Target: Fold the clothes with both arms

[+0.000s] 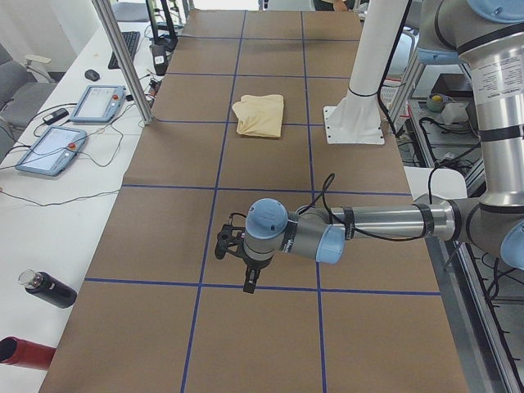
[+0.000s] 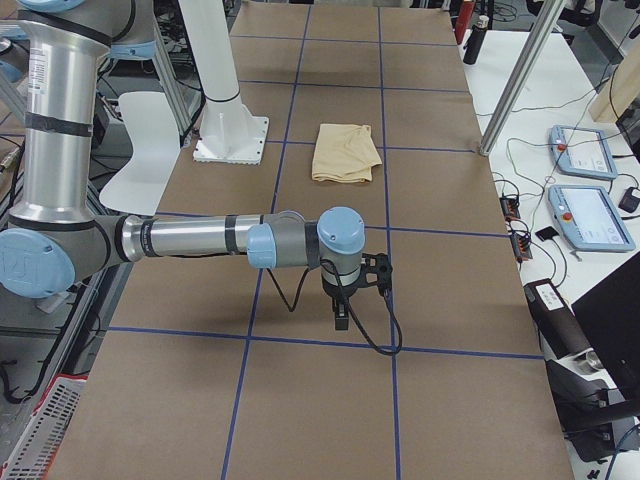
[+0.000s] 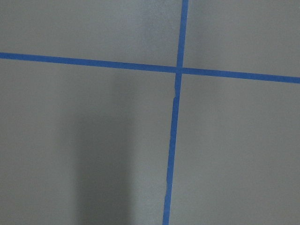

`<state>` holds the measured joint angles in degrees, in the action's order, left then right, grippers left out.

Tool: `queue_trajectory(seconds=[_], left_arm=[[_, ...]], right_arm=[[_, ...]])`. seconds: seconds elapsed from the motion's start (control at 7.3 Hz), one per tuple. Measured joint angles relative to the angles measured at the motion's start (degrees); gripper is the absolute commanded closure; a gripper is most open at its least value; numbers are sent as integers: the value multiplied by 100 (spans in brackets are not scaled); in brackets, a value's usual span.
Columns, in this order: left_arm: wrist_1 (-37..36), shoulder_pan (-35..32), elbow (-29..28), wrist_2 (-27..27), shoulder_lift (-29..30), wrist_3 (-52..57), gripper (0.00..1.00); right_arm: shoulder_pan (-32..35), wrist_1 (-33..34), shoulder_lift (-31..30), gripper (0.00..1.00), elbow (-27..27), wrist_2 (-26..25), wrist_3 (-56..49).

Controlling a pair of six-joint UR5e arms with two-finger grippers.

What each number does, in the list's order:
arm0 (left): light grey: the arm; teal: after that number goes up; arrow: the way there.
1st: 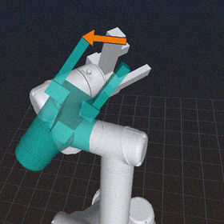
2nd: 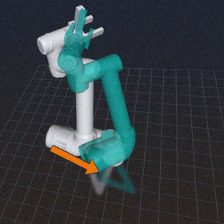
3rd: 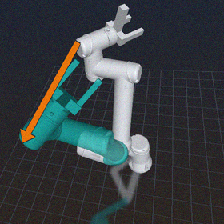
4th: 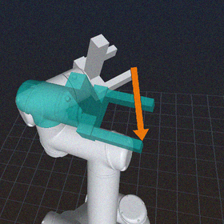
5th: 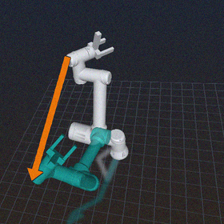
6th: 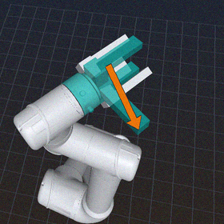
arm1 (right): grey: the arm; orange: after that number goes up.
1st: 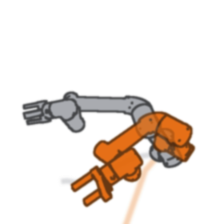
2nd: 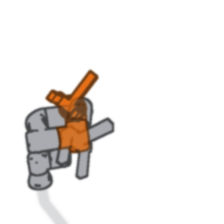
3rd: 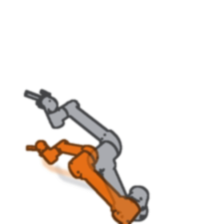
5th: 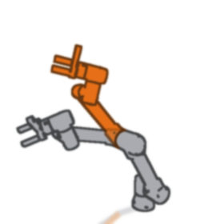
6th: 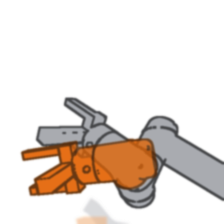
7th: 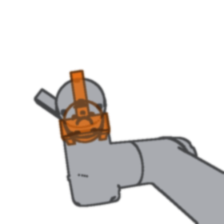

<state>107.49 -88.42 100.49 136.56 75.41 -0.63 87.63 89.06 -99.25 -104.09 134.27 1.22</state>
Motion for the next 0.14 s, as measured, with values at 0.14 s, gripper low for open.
queue_trajectory(seconds=[0.14], left_arm=[[0, 0, -1, -4, 0, 1, 0]], right_arm=[[0, -16, -38, 0, -2, 13, -4]])
